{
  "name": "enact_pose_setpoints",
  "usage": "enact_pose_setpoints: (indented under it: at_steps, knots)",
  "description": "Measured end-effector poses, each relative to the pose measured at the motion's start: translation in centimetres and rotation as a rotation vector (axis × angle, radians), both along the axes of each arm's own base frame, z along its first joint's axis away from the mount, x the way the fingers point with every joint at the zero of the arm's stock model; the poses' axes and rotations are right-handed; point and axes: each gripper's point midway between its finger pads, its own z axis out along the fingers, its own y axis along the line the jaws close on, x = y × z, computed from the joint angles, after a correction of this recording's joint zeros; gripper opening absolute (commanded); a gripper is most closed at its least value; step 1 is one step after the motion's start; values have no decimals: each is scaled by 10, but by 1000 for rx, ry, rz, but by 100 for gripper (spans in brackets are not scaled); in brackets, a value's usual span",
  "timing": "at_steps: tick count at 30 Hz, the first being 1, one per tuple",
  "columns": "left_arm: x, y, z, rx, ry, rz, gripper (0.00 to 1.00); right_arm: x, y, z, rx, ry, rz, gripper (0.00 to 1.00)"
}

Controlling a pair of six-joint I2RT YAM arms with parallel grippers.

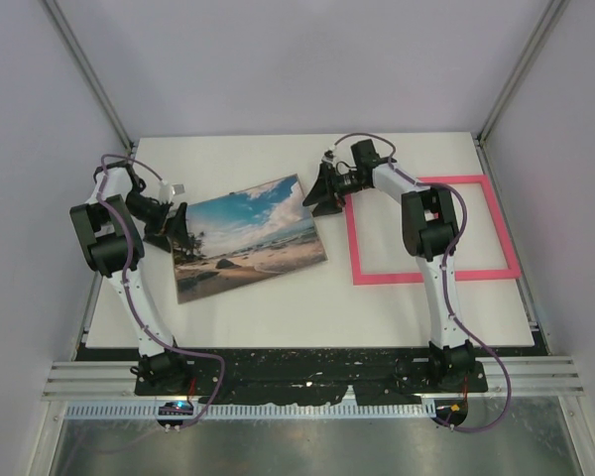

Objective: Take the photo out of the frame
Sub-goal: Pick up the photo frame from the center of the board.

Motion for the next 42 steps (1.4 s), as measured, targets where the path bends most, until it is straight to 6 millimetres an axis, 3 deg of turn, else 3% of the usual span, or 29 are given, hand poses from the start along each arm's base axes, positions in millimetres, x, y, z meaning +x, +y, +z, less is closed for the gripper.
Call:
enact_pose_setpoints:
  at_steps: [11, 20, 28, 33, 38, 42]
  knots:
    - [-4, 4, -1, 22, 20, 2, 100, -15, 4, 27, 93, -125, 117, 75]
    - [-7, 5, -1, 29, 36, 1, 100, -51, 44, 30, -28, -346, 283, 76]
    - [-11, 2, 0, 13, 41, 5, 100, -47, 46, 46, -9, -234, 221, 54]
    - [-14, -6, 1, -23, 47, 12, 100, -44, 45, 57, 34, -128, 179, 31]
    - [-16, -15, 3, -62, 55, 17, 100, -46, 46, 51, 43, -46, 156, 8]
    - [-16, -17, 4, -73, 52, 21, 100, -46, 42, 47, 24, 18, 127, 8]
